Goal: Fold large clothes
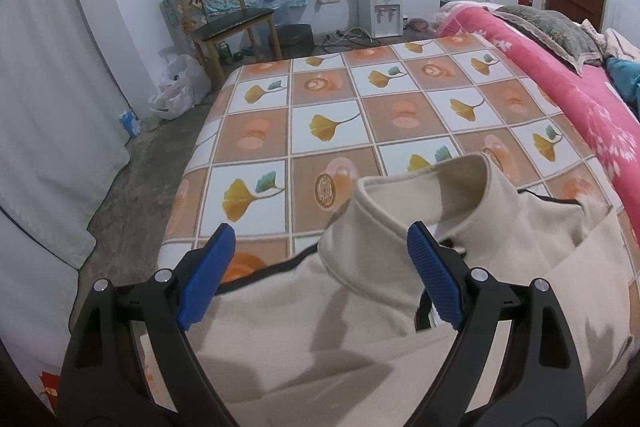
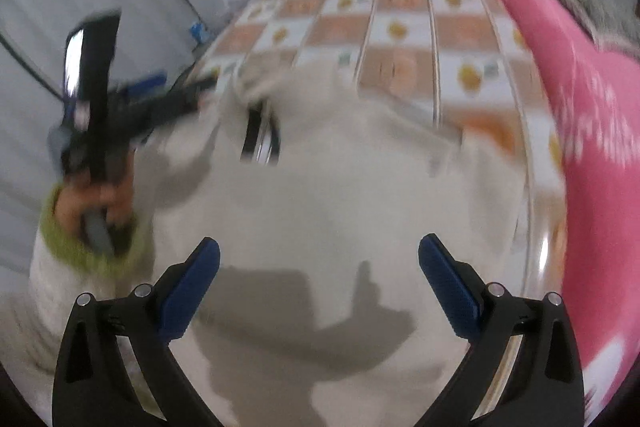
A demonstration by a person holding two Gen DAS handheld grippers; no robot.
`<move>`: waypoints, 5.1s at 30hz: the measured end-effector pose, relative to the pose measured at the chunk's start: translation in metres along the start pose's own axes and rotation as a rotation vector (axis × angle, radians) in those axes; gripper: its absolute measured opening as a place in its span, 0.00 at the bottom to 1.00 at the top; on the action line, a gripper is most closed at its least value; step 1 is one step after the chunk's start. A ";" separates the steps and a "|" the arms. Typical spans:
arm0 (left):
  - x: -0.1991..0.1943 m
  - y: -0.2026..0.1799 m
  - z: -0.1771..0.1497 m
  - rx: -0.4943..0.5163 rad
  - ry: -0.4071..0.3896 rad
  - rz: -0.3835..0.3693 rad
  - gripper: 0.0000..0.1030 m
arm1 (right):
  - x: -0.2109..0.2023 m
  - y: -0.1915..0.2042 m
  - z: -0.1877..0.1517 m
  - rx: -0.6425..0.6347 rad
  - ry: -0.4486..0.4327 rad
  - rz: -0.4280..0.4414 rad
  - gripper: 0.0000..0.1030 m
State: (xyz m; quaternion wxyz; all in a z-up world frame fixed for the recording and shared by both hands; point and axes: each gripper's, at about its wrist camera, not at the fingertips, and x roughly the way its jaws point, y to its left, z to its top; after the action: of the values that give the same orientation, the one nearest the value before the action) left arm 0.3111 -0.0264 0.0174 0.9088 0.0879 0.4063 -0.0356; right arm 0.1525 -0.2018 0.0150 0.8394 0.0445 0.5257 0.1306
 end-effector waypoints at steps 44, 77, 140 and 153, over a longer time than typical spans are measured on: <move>-0.059 -0.001 -0.041 0.108 0.017 -0.411 0.08 | 0.049 0.031 0.040 -0.294 0.008 -0.010 0.13; -0.015 -0.028 -0.097 0.127 0.159 -0.285 0.41 | 0.069 0.053 -0.013 -0.144 0.065 0.240 0.32; -0.131 0.140 -0.268 -0.338 0.031 -0.491 0.42 | 0.019 0.044 -0.184 -0.035 0.039 -0.082 0.75; -0.112 0.133 -0.250 -0.328 0.033 -0.474 0.46 | 0.020 0.045 -0.185 -0.044 0.034 -0.086 0.76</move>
State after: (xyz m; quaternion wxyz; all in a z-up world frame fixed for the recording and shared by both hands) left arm 0.0718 0.1502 -0.0453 0.8705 -0.1572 0.4306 -0.1792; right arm -0.0120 -0.1651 -0.0750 0.8359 0.0012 0.5385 0.1064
